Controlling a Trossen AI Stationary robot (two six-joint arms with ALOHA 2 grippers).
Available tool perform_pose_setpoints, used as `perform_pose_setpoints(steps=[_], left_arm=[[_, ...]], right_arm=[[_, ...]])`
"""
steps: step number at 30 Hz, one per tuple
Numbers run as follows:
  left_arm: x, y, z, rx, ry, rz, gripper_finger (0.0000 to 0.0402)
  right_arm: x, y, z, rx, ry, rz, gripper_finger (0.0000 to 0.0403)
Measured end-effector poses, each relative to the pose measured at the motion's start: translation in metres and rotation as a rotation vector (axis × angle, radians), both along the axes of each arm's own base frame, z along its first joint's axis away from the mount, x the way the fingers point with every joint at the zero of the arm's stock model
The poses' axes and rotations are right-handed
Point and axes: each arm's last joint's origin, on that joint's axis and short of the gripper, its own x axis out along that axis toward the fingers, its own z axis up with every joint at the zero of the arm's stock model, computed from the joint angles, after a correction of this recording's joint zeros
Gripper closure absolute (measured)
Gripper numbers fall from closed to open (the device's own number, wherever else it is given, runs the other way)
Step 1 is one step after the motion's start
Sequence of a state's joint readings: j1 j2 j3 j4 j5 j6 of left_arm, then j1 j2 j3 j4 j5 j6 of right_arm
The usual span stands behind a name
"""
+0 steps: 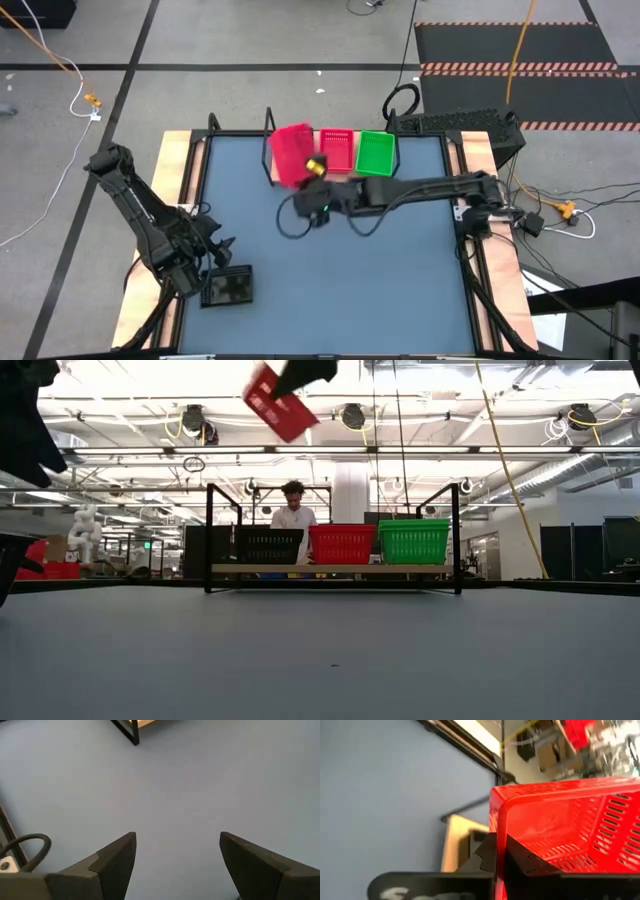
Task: Stack baskets on shelf by color
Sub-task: Stack the red bin on top of the red bin on the shelf
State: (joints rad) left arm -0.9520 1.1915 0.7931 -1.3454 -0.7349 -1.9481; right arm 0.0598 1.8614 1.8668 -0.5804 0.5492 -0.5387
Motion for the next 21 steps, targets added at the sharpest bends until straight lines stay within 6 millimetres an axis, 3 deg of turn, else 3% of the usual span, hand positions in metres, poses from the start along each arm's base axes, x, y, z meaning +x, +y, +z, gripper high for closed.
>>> perform_pose_setpoints(steps=[5, 11, 17, 21], left_arm=[[-0.001, 0.001, -0.005, -0.002, -0.004, 0.007, 0.0117], [-0.002, 0.002, -0.009, 0.006, 0.000, 0.010, 0.0117], [0.000, 0.005, -0.008, 0.027, -0.012, 0.020, 0.0117], [0.003, 0.008, -0.008, 0.049, -0.008, 0.027, 0.0117]], right_arm=[[-0.024, -0.047, -0.002, 0.113, -0.033, -0.131, 0.0402], [-0.042, -0.103, -0.039, 0.241, 0.029, -0.279, 0.0402], [-0.052, -0.123, -0.067, 0.344, 0.084, -0.290, 0.0402], [-0.056, -0.128, -0.069, 0.362, 0.098, -0.322, 0.0402]])
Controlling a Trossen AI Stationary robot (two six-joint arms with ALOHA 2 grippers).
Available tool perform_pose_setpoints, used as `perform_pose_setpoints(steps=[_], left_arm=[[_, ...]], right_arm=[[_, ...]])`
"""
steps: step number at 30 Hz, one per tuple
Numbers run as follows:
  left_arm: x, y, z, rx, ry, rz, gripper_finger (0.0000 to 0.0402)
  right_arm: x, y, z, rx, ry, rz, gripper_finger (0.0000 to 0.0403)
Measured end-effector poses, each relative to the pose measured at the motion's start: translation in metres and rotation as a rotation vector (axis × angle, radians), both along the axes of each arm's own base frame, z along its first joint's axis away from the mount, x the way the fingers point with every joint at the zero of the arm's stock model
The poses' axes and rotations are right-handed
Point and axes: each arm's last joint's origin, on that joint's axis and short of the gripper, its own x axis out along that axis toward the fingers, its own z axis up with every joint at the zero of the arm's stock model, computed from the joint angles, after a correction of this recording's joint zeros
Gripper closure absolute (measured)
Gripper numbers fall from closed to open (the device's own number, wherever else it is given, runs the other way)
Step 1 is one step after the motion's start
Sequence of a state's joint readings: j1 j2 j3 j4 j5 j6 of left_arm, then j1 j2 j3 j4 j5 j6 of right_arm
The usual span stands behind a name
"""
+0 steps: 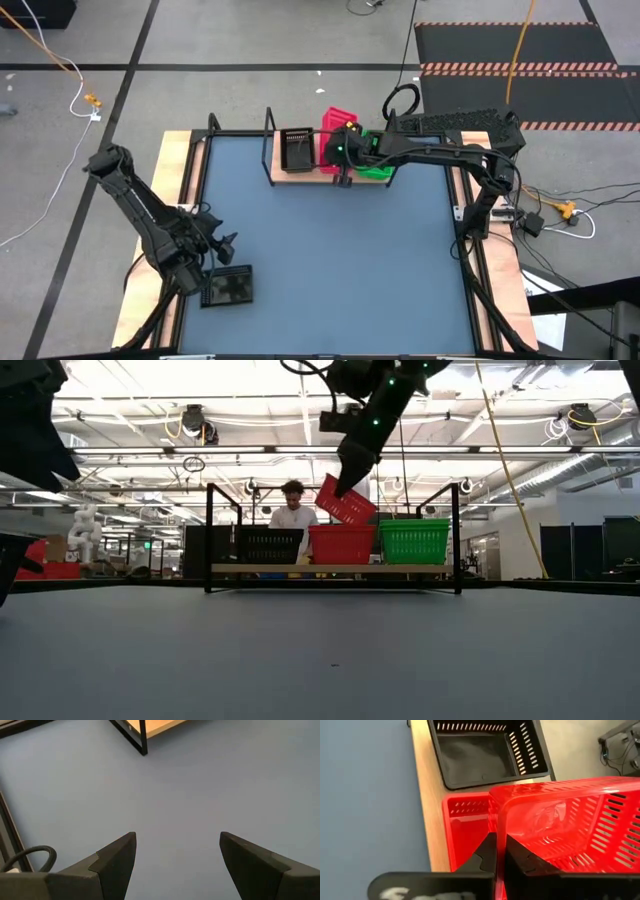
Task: Stack baskets on shelf by color
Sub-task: Stack the red bin on top of the red bin on the shelf, then stack the black bin on top of the black bin on the shelf
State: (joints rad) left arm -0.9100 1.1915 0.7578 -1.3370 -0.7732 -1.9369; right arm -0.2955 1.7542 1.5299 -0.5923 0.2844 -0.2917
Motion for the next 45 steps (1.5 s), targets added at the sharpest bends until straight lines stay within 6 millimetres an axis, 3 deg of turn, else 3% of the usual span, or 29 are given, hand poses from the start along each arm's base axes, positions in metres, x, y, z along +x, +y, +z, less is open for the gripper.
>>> perform_pose_setpoints(steps=[16, 29, 34, 40, 45], left_arm=[[0.003, 0.003, 0.000, 0.003, 0.008, 0.015, 0.0117], [0.004, 0.002, 0.000, -0.004, 0.005, 0.017, 0.0117], [0.004, 0.002, 0.000, -0.006, 0.004, 0.017, 0.0117], [0.005, 0.001, 0.000, -0.017, -0.004, 0.015, 0.0117], [0.005, 0.000, -0.001, -0.015, 0.002, -0.005, 0.0117]], right_arm=[[-0.002, 0.000, -0.002, 0.060, 0.005, 0.013, 0.0389], [-0.001, 0.000, -0.002, 0.062, -0.003, 0.006, 0.0268], [0.001, 0.004, -0.001, 0.054, -0.011, 0.026, 0.0254], [0.011, 0.023, 0.002, 0.144, -0.103, 0.085, 0.0271], [0.030, 0.055, 0.003, 0.241, -0.332, 0.326, 0.0279]])
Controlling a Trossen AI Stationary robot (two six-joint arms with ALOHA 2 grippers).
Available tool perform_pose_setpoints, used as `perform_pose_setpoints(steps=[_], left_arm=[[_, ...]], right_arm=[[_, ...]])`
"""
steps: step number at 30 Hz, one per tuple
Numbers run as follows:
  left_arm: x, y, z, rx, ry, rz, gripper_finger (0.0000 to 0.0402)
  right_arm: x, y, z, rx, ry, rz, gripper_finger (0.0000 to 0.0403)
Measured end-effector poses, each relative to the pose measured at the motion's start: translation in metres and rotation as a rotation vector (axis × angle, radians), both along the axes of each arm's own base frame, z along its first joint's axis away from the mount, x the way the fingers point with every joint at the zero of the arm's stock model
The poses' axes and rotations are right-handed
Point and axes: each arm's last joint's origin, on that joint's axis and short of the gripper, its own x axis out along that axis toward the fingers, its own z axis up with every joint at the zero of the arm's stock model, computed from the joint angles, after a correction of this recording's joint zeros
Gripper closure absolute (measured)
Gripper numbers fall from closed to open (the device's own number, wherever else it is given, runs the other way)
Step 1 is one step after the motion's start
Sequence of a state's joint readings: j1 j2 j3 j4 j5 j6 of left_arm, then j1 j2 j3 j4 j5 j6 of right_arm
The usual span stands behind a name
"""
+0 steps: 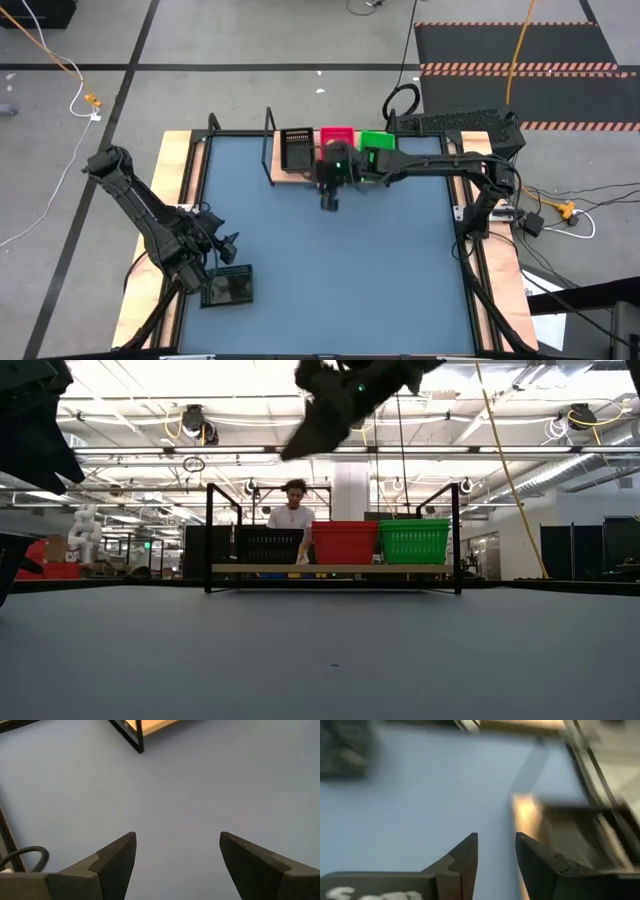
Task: Stack baskets on shelf by color
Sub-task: Stack the black bin on top of the black bin on the shelf
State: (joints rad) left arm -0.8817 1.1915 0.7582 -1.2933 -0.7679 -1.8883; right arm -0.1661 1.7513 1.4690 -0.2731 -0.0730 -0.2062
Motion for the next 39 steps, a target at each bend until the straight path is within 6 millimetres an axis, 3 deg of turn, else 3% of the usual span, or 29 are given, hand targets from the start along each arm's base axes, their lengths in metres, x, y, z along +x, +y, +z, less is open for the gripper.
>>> perform_pose_setpoints(steps=[5, 8, 13, 17, 22, 25, 29, 33, 39], left_arm=[[-0.001, -0.005, -0.001, -0.043, 0.022, -0.033, 0.0117], [-0.005, -0.008, -0.002, -0.085, 0.076, -0.038, 0.0117], [-0.012, -0.007, -0.002, -0.078, 0.117, -0.013, 0.0117], [-0.018, -0.001, 0.000, -0.030, 0.155, 0.025, 0.0117], [-0.018, 0.000, 0.000, -0.030, 0.153, 0.037, 0.0117], [-0.018, 0.000, 0.000, -0.030, 0.149, 0.040, 0.0117], [-0.018, 0.000, 0.000, -0.025, 0.143, 0.039, 0.0117], [-0.018, 0.000, 0.000, -0.026, 0.141, 0.039, 0.0117], [-0.017, 0.000, -0.002, -0.016, 0.134, 0.015, 0.0117]], right_arm=[[0.006, 0.038, -0.029, -0.032, -0.364, 0.337, 0.0278], [0.008, 0.054, -0.031, -0.133, -0.524, 0.285, 0.0276], [0.029, 0.058, -0.041, -0.211, -0.379, 0.240, 0.0276], [0.065, 0.069, -0.042, -0.218, -0.274, 0.310, 0.0275], [0.116, 0.102, -0.065, -0.219, -0.135, 0.522, 0.0275], [0.136, 0.127, -0.085, -0.234, -0.096, 0.701, 0.0275], [0.147, 0.161, -0.115, -0.467, -0.134, 0.909, 0.0260], [0.149, 0.185, -0.137, -0.751, -0.152, 0.961, 0.0226], [0.151, 0.192, -0.141, -0.796, -0.163, 0.915, 0.0175]])
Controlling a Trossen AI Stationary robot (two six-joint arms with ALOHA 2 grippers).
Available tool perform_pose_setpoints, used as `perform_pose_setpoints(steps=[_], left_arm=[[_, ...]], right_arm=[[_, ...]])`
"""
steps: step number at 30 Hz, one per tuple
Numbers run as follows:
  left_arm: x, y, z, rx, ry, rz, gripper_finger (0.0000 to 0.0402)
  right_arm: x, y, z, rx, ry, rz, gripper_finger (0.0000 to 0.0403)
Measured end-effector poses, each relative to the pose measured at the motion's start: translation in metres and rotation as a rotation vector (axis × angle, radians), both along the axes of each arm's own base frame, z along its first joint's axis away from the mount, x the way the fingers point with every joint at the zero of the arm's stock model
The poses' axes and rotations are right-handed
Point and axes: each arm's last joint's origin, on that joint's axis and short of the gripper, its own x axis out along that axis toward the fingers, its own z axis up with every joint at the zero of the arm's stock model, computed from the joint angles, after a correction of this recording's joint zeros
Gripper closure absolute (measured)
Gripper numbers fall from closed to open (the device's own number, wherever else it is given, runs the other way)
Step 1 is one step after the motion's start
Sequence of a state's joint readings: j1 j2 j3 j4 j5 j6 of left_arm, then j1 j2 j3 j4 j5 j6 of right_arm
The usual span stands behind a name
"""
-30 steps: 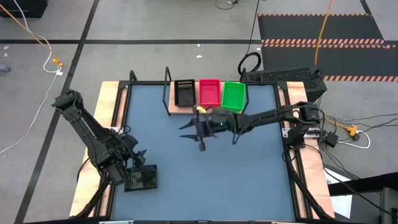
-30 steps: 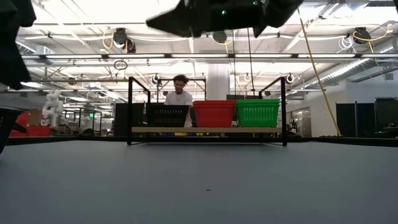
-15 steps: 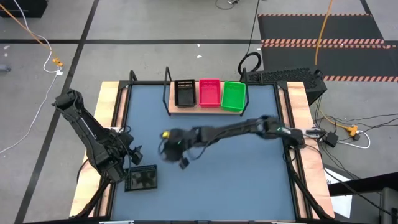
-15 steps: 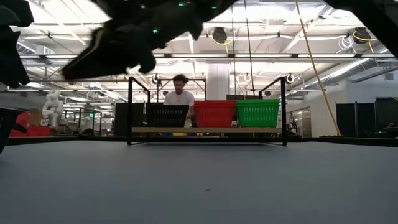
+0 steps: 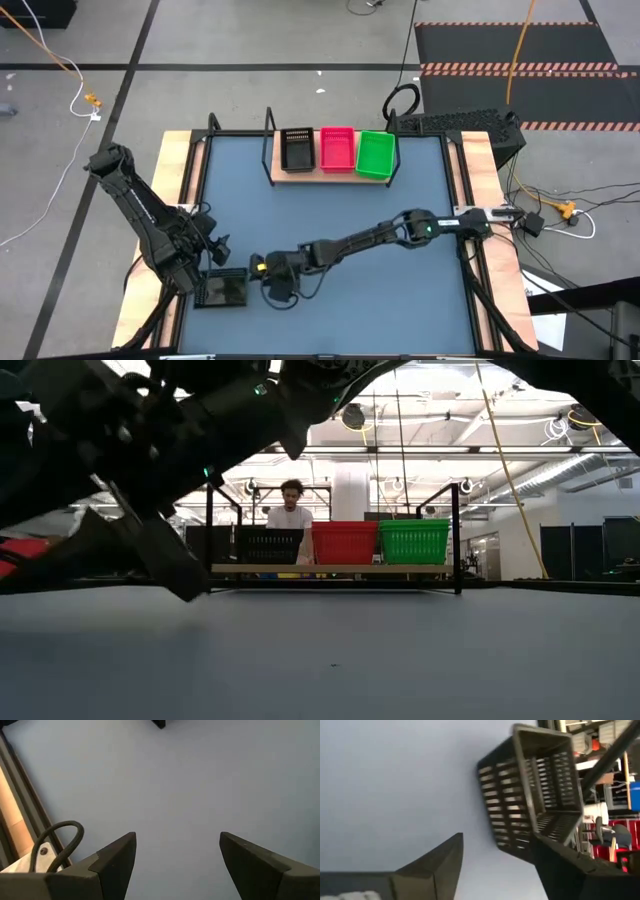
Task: Stack baskets on shelf by color
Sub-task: Stack the black bin on top of the black bin on the shelf
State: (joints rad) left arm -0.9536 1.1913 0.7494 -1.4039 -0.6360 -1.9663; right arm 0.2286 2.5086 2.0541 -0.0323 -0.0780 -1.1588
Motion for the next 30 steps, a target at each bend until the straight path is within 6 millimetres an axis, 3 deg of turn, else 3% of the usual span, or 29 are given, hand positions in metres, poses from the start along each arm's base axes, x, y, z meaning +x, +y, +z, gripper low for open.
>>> perform_pose_setpoints(steps=[7, 13, 18, 23, 30], left_arm=[[0.000, 0.000, 0.000, 0.000, 0.000, -0.003, 0.0117], [0.000, 0.000, 0.000, 0.000, 0.001, -0.005, 0.0117], [0.000, 0.000, 0.000, 0.001, 0.001, -0.006, 0.0117], [0.001, 0.001, 0.000, 0.001, 0.002, 0.002, 0.0117], [0.004, 0.004, 0.000, 0.002, 0.002, 0.030, 0.0117]], right_arm=[[0.009, -0.013, 0.015, 0.026, -0.138, 0.023, 0.0159], [0.011, -0.029, 0.013, 0.208, -0.077, 0.117, 0.0172], [0.012, -0.036, 0.013, 0.206, -0.086, 0.143, 0.0184], [0.017, -0.033, -0.006, 0.204, -0.166, 0.250, 0.0187], [0.022, -0.032, -0.027, 0.259, -0.184, 0.224, 0.0188]])
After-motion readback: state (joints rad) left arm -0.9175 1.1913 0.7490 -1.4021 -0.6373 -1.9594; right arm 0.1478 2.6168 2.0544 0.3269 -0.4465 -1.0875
